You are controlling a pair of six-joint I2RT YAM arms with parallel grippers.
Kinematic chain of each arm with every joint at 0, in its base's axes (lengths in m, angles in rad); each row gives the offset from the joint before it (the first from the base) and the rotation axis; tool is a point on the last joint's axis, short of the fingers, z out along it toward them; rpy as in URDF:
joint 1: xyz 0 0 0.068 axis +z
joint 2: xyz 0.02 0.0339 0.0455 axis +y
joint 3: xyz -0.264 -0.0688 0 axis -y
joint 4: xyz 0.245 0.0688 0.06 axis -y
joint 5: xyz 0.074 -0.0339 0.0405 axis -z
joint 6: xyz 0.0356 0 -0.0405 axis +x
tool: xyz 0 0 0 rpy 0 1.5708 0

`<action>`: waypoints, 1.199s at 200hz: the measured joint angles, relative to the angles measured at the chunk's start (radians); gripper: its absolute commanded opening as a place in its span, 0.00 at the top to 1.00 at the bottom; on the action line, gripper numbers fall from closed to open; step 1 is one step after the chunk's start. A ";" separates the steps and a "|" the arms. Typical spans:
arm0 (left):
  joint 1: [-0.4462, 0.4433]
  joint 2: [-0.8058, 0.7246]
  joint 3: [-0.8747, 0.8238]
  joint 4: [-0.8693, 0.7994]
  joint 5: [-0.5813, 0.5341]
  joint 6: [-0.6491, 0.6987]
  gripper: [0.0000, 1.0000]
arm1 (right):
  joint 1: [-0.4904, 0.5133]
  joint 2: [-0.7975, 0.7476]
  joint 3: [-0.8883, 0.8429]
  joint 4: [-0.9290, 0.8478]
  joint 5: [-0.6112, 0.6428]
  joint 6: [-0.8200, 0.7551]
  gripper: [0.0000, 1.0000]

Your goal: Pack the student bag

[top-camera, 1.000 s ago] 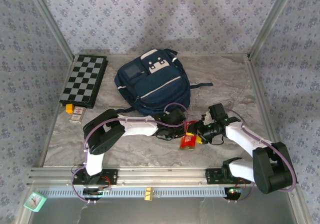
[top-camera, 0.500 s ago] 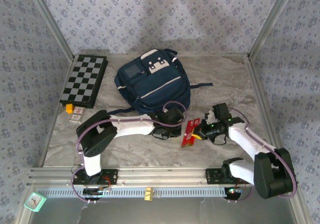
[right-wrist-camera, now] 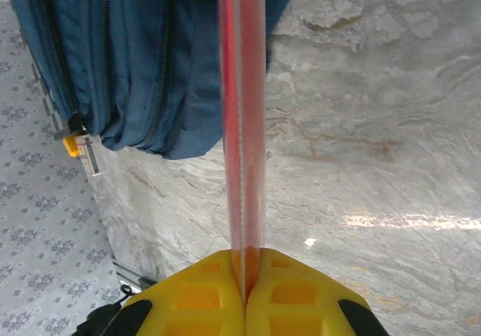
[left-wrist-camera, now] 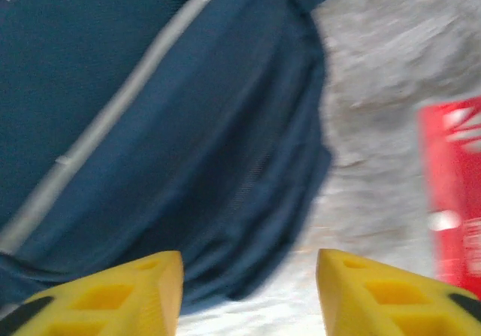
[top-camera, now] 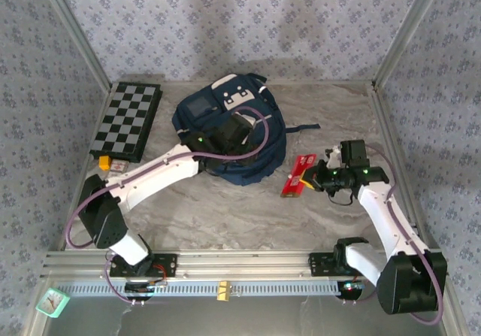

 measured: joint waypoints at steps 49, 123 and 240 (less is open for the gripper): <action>0.016 0.136 0.021 -0.007 -0.117 0.214 0.37 | -0.001 0.026 0.011 0.013 -0.009 0.002 1.00; 0.114 0.186 0.039 0.023 -0.108 0.304 0.60 | 0.006 0.042 0.037 0.034 -0.009 0.006 1.00; 0.158 0.151 0.128 0.032 -0.071 0.266 1.00 | 0.266 0.280 0.206 0.418 0.085 0.287 1.00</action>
